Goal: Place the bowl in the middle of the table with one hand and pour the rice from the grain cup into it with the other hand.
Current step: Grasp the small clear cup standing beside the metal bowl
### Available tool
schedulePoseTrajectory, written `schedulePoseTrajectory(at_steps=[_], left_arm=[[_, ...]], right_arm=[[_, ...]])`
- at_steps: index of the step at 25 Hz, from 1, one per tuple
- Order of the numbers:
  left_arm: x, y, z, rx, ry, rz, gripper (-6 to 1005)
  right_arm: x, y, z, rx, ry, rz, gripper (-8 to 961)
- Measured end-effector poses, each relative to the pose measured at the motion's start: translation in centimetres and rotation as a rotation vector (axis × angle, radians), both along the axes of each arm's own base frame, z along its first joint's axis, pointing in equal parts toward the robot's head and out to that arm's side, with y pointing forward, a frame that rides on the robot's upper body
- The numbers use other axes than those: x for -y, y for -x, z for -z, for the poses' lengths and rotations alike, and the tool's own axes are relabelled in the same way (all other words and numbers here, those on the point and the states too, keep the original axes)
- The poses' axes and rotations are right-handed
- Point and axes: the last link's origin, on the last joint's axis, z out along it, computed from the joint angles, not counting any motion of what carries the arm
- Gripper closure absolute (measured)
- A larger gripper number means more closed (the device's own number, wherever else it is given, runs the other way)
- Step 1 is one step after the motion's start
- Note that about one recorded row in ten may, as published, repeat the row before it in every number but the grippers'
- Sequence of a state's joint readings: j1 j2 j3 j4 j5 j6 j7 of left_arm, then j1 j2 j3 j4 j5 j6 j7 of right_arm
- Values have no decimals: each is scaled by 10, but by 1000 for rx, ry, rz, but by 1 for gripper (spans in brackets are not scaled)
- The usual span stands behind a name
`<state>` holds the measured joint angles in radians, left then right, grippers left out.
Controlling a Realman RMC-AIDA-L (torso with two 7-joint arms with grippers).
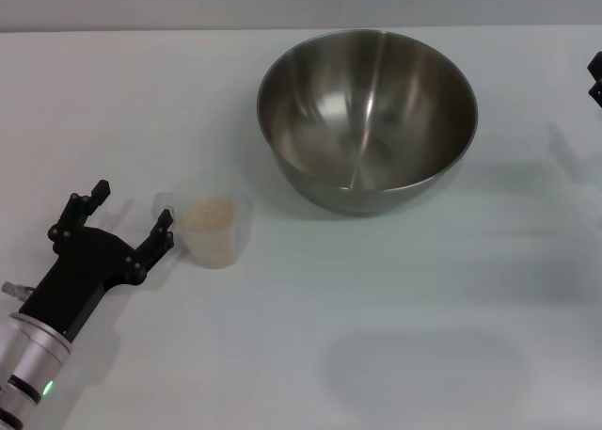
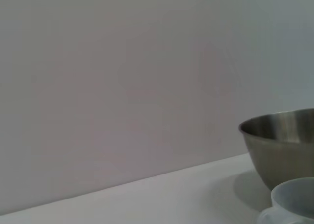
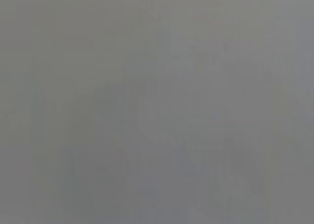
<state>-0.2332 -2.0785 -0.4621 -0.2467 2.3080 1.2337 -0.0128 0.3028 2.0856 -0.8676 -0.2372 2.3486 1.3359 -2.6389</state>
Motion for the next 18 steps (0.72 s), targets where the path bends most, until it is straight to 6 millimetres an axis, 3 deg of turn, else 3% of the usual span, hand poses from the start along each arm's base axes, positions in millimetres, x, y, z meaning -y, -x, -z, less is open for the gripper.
schedulePoseTrajectory(at_steps=[18], left_arm=[[-9,-6,2,36,-9,-23,138]], right_arm=[[5,0,0,-15,-2,-13,167]])
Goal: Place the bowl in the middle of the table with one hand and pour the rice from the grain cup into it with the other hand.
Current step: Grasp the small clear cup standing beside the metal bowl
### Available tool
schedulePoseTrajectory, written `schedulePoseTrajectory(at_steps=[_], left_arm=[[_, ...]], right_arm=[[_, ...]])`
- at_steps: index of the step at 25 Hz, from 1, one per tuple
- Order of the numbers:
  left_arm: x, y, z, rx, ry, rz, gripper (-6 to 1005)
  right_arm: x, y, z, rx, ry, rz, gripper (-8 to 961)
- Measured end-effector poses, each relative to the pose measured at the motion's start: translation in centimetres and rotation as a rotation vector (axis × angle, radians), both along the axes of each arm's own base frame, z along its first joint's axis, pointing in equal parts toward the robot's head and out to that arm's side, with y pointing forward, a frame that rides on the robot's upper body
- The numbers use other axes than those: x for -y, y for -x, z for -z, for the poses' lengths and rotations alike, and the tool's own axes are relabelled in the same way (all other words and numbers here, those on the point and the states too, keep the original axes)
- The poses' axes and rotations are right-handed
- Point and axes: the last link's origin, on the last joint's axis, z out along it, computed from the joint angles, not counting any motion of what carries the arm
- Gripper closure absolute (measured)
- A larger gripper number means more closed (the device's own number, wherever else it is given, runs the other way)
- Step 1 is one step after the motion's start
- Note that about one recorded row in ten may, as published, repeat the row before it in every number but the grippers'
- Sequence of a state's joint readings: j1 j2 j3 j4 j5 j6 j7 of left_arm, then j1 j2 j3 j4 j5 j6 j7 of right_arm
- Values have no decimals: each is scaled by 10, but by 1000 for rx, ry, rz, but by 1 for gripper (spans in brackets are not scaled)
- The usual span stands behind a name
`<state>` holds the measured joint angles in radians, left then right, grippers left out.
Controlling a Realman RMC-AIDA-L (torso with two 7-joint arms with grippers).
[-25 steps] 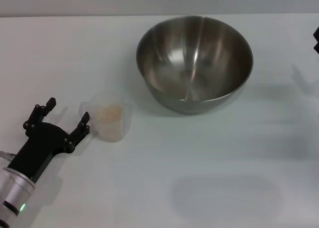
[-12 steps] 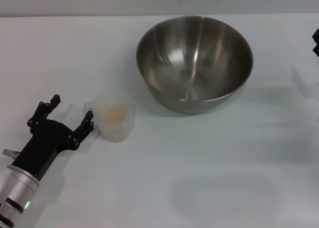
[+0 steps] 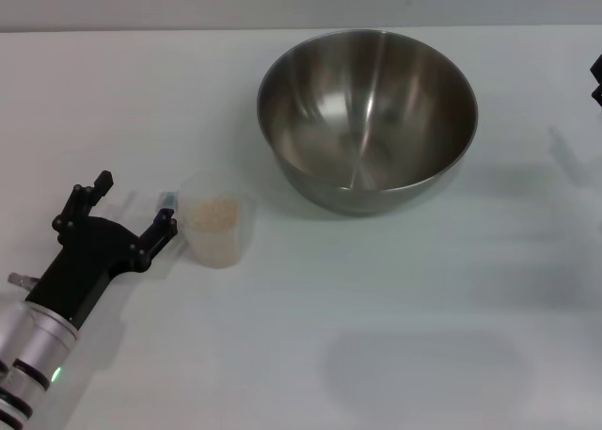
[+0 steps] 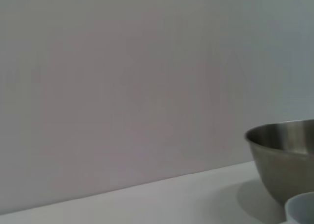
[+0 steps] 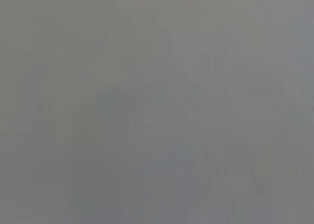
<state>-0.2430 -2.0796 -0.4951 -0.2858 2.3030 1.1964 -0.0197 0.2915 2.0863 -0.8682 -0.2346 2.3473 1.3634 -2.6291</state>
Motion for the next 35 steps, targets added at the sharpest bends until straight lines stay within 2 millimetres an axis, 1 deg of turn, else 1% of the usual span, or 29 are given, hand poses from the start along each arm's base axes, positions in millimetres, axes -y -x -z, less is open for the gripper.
schedulePoseTrajectory(at_steps=[5,11,18,22,23,26,28,29,32,33,35], left_arm=[[-5,-3,1,21,-17,-27,138],[-7,-6,1,20,-14,-12,247],[-10,-9,0,16,-24,2,683],[-12,-10,0,18,-26,6,758],[-17,-13,-3,21,-39,12,776],[-23,-15,-6,22,-50,22,832],[-32,-22,-9,25,-62,51,870],[-32,-22,-9,25,-62,51,888],[-44,-31,-13,31,-84,83,935],[-51,-39,-15,17,-100,118,950],[-54,-42,-17,6,-111,134,978]], right_arm=[[-1,1,1,2,4,-7,167],[-1,3,1,2,4,-15,167],[0,2,0,0,2,-15,167],[2,-2,-3,-13,-22,7,167],[4,-4,-5,-20,-33,20,167],[10,-13,-11,-39,-69,55,167],[16,-18,-14,-55,-80,77,167],[16,-18,-14,-55,-80,77,167],[19,-21,-14,-65,-77,85,167],[21,-22,-13,-67,-75,90,167],[22,-22,-13,-69,-75,93,167]])
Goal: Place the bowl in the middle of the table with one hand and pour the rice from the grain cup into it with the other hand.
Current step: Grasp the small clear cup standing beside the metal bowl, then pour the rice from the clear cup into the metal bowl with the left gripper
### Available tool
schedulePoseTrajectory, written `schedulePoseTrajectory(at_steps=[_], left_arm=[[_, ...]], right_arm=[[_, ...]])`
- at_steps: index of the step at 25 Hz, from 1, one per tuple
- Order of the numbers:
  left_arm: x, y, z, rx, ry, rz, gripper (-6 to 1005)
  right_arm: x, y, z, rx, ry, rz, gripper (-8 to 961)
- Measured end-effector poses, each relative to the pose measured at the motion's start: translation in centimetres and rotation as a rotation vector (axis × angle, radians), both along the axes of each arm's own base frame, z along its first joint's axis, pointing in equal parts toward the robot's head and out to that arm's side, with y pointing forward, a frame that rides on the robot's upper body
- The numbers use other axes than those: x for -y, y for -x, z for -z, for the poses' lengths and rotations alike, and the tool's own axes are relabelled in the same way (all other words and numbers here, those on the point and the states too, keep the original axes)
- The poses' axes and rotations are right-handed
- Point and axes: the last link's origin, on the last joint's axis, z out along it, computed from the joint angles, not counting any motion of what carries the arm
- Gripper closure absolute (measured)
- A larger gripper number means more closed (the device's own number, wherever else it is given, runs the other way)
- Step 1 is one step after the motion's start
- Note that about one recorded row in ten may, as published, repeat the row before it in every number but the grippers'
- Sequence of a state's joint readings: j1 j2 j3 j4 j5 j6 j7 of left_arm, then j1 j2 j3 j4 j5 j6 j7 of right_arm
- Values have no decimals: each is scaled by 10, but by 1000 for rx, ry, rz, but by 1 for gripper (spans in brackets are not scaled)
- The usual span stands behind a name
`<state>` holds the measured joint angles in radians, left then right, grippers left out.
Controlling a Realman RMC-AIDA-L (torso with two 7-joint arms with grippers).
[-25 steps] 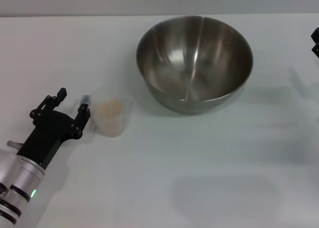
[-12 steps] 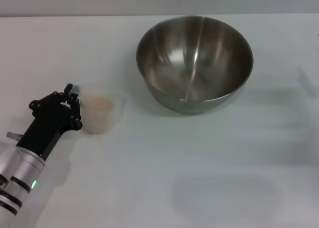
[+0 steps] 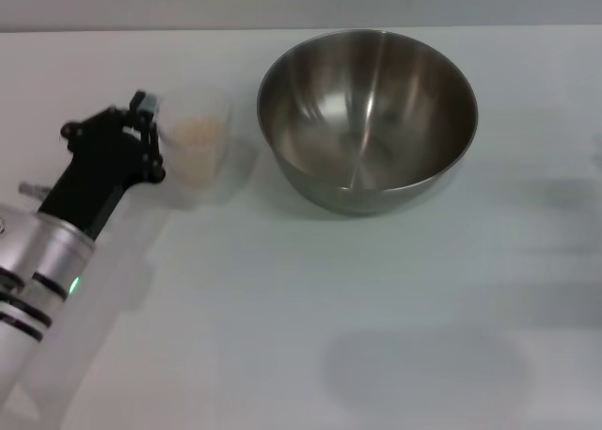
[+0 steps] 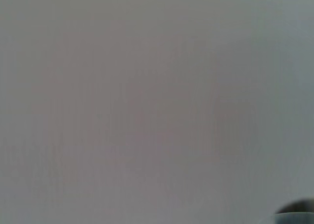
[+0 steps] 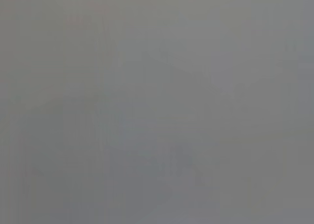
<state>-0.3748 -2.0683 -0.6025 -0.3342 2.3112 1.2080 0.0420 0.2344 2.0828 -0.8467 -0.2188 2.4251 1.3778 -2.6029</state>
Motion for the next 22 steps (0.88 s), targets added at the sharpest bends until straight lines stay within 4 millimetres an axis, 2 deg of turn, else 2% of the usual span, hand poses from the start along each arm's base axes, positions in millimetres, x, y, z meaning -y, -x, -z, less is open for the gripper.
schedulePoseTrajectory(at_steps=[9,17,18,22], left_arm=[[-30,-34,-15,-79,-138,124,976],[-50,-78,-1,-273,-205,249,975],[-54,-90,5,-348,-220,281,974],[-58,-103,13,-459,-244,314,973]], right_arm=[[7,-3,2,-19,3,9,167],[9,-4,3,-25,5,16,167],[10,-5,3,-26,6,17,167],[10,-5,3,-26,6,18,167]])
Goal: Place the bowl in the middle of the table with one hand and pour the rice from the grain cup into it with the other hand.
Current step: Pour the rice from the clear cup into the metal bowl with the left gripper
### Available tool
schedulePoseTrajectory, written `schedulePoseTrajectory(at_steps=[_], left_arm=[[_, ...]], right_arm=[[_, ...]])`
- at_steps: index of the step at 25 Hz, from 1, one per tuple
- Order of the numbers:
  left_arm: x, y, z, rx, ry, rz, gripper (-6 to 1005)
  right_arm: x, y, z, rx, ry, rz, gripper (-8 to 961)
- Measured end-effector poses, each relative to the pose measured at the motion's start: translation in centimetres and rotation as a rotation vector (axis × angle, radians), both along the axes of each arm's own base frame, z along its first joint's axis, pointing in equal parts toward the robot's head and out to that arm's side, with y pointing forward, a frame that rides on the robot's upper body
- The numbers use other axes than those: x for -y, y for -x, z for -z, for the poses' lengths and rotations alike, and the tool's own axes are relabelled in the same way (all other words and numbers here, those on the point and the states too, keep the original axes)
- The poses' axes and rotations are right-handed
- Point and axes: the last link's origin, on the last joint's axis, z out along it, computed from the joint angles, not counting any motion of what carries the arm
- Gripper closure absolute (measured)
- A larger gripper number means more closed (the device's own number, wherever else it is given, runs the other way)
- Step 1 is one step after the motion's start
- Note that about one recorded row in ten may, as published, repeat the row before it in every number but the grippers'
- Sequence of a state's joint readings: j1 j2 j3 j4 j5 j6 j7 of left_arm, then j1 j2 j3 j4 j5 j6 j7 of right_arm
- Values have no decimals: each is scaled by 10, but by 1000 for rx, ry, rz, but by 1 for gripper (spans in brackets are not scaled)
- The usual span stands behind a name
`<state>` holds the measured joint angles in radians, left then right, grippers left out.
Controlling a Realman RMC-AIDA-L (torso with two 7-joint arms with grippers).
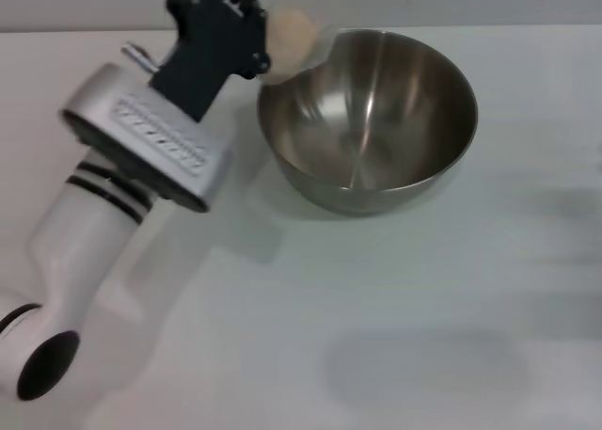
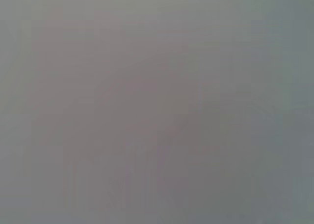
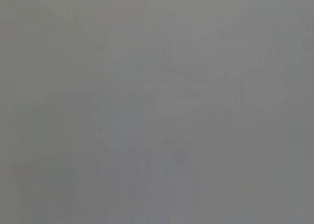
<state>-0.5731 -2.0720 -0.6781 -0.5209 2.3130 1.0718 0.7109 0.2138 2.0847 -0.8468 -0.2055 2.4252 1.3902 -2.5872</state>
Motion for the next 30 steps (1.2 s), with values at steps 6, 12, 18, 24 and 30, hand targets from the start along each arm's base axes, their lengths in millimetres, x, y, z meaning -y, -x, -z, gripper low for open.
schedulePoseTrajectory(at_steps=[6,12,18,24,30], left_arm=[[-6,-23,15,-262,-88,78,972],[-6,-37,21,-491,-218,188,971],[6,-46,37,-730,-323,343,970],[8,-47,47,-932,-397,442,969],[2,-50,50,-1021,-424,482,967]], right_arm=[[1,0,1,1,4,0,167],[2,0,0,2,0,-4,170],[4,0,-1,2,-3,-11,170],[6,2,-1,2,-7,-25,170],[10,2,-2,2,-9,-35,170]])
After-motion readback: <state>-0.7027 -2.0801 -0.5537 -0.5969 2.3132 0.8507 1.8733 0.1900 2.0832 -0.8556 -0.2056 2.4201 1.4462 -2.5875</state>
